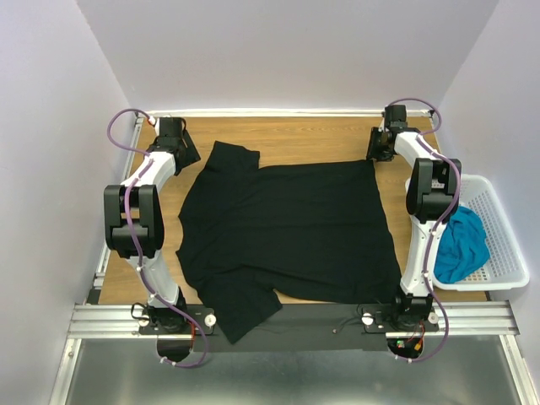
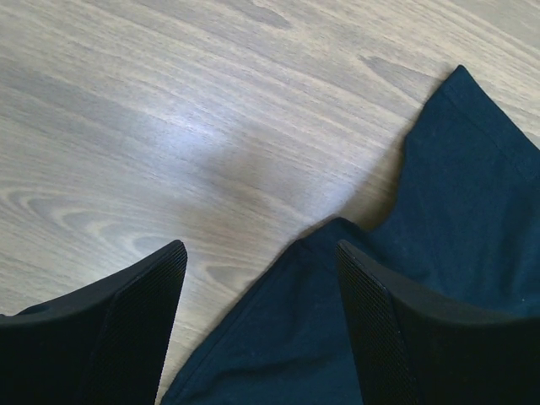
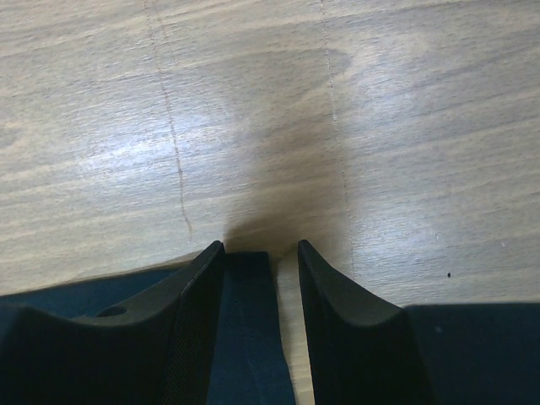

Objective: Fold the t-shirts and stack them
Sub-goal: Flatten the tshirt out, then fold the tshirt

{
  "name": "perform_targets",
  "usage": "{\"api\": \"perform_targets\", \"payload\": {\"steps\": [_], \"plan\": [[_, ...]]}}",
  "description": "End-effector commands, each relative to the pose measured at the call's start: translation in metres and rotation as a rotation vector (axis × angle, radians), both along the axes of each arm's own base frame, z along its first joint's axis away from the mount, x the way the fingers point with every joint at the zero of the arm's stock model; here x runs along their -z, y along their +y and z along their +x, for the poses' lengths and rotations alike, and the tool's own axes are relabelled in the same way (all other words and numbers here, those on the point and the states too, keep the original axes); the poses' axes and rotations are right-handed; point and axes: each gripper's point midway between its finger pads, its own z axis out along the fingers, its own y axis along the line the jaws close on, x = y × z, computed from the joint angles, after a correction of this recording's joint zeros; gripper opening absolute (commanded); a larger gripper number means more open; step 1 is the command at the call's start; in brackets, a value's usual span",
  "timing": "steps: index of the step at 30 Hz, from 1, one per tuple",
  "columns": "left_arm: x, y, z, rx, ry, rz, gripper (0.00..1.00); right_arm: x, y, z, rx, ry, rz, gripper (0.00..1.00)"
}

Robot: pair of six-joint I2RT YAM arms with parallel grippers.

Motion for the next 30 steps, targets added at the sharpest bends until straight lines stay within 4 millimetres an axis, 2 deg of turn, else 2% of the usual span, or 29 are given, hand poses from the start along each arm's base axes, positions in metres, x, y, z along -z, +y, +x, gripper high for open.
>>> {"api": "perform_targets", "payload": {"steps": [1, 6, 11, 21, 28, 30], "plan": [[-0.002, -0.002, 0.004, 0.016, 0.008, -0.015, 0.79, 0.004, 0.006, -0.011, 0.004, 0.053, 0.039, 0.49], [-0.005, -0.002, 0.006, 0.021, 0.003, -0.012, 0.79, -0.019, 0.006, 0.004, 0.006, -0.007, 0.051, 0.49], [-0.002, -0.004, 0.003, 0.029, 0.011, -0.015, 0.79, -0.025, 0.011, 0.006, -0.033, -0.020, 0.067, 0.49], [0.005, -0.007, 0.004, 0.043, 0.026, -0.030, 0.79, 0.007, 0.002, -0.015, -0.055, 0.062, 0.003, 0.49], [0.014, -0.011, 0.007, 0.055, 0.045, -0.029, 0.79, 0.024, 0.002, -0.029, -0.077, 0.116, -0.047, 0.49], [0.014, -0.012, 0.009, 0.056, 0.045, -0.026, 0.79, 0.028, -0.005, -0.031, -0.065, 0.128, -0.103, 0.48]]}}
